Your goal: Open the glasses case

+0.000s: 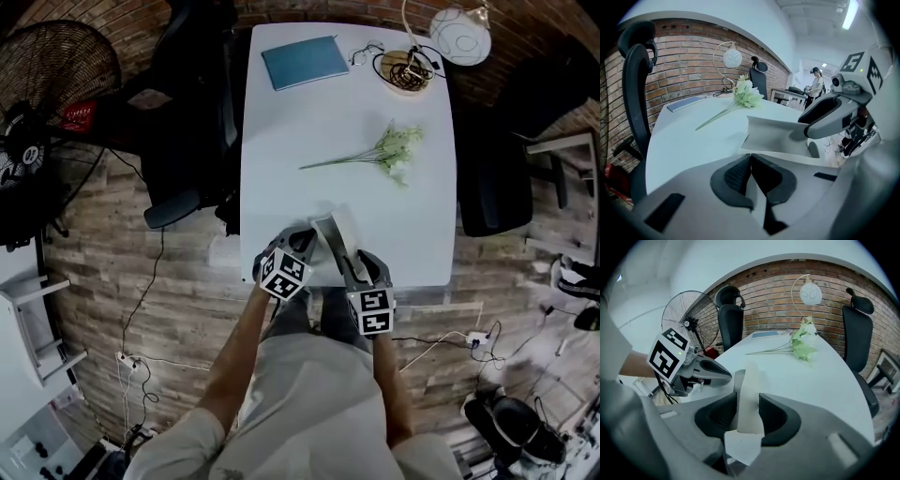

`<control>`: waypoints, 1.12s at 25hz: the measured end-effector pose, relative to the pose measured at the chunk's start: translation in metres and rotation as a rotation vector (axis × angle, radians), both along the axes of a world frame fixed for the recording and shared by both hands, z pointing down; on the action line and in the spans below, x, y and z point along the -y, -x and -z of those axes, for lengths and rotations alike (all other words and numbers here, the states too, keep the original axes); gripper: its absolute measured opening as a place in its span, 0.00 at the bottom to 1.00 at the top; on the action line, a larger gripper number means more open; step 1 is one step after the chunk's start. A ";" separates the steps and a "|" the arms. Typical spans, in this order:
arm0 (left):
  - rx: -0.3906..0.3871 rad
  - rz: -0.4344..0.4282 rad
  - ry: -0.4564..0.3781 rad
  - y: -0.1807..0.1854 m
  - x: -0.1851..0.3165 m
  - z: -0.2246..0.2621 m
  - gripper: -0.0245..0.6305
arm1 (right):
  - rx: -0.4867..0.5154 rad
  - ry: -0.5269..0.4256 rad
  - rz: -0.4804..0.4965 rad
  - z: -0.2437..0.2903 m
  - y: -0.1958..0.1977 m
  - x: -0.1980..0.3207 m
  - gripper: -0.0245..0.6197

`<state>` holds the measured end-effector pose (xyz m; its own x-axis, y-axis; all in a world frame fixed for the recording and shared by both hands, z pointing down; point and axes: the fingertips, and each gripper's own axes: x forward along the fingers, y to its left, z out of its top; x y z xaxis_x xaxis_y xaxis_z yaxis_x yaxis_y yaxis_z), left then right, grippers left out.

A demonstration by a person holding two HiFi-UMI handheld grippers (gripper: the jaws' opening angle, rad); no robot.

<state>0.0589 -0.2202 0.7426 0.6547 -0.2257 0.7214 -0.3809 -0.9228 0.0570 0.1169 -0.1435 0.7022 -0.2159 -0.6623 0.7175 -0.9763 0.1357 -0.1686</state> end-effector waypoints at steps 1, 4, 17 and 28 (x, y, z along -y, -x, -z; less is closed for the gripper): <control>0.000 0.000 0.001 0.000 0.000 0.000 0.05 | -0.002 -0.002 -0.007 -0.001 -0.002 -0.001 0.27; 0.000 -0.003 0.002 0.000 -0.001 0.000 0.05 | -0.002 -0.009 -0.029 -0.001 -0.007 -0.002 0.26; -0.005 -0.022 0.006 0.001 -0.001 0.000 0.05 | 0.010 -0.021 -0.102 0.007 -0.015 -0.001 0.19; -0.001 -0.035 0.000 0.001 -0.001 0.000 0.05 | -0.009 -0.027 -0.165 0.005 -0.030 -0.008 0.17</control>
